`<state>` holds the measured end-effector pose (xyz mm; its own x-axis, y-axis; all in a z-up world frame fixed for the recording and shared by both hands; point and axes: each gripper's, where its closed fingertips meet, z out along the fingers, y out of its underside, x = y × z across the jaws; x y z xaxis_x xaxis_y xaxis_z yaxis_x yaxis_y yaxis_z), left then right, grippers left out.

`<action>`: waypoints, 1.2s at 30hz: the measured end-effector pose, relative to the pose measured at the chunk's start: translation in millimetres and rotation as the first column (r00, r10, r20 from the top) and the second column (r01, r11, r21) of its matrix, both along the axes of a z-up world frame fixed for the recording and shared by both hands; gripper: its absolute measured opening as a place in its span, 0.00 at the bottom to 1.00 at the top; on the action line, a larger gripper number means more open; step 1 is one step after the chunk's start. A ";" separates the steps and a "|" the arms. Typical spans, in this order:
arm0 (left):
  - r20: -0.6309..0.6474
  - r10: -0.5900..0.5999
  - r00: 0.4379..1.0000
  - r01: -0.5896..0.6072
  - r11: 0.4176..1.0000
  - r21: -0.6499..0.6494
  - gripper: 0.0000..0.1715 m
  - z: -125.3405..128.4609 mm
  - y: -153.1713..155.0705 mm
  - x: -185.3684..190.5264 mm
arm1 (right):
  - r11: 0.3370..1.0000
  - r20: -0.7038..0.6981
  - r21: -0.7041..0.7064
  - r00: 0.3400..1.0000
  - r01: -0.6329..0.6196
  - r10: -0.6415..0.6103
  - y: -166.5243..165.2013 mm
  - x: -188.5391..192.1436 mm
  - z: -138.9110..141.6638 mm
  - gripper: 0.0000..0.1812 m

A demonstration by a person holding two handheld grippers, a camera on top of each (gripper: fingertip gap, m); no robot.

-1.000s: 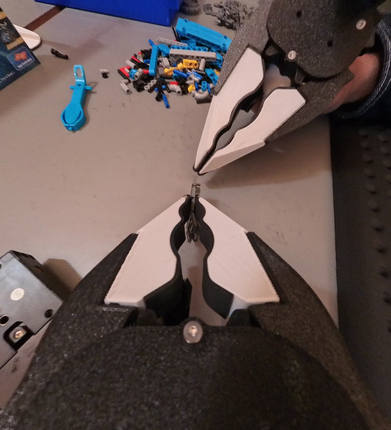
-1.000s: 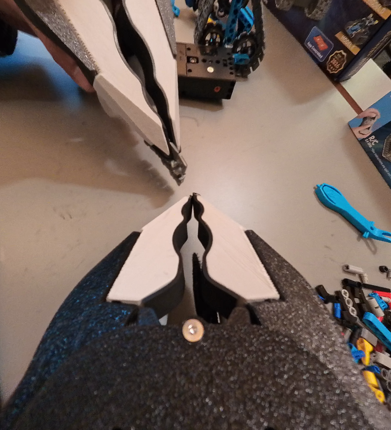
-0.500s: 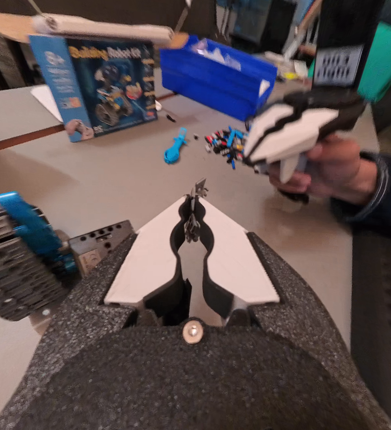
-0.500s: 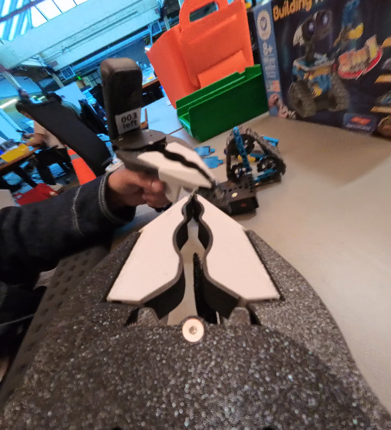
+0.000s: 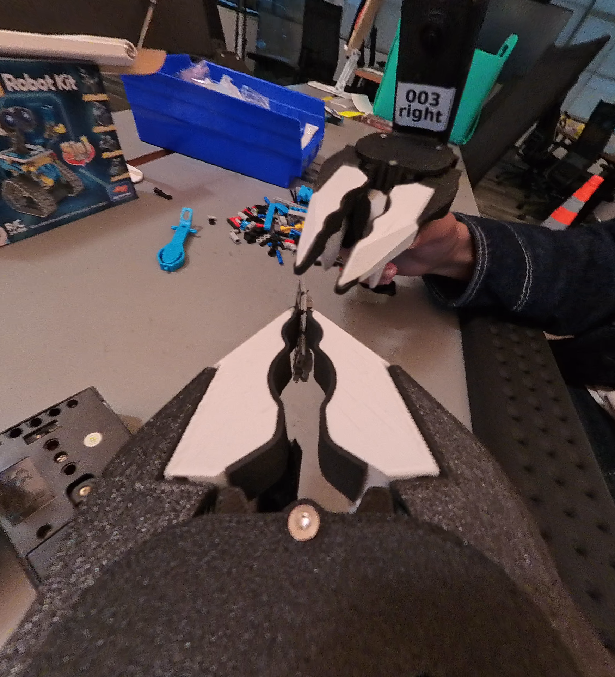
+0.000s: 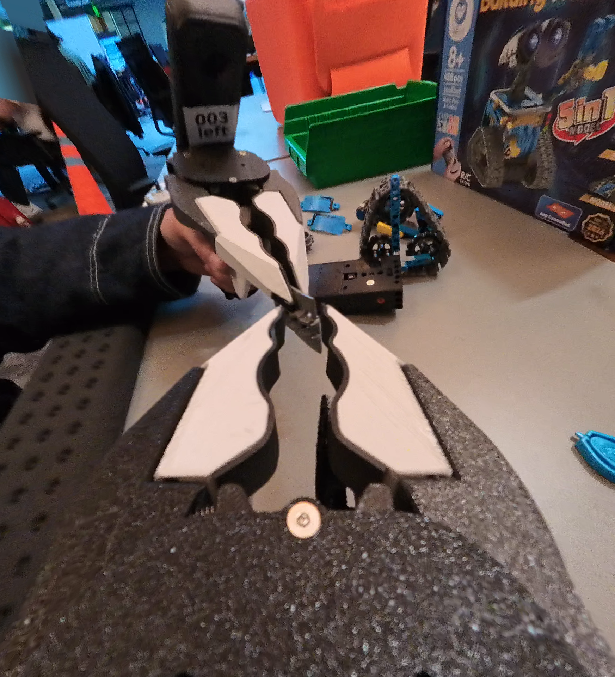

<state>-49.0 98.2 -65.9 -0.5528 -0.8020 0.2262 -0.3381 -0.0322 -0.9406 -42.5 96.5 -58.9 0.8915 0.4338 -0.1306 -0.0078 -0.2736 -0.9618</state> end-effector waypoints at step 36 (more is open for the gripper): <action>-0.284 0.226 0.932 -0.200 0.973 0.116 0.01 -69.3 9.7 23.9 | 0.960 0.326 -0.253 0.945 0.120 -0.032 3.3 5.1 -75.2 0.00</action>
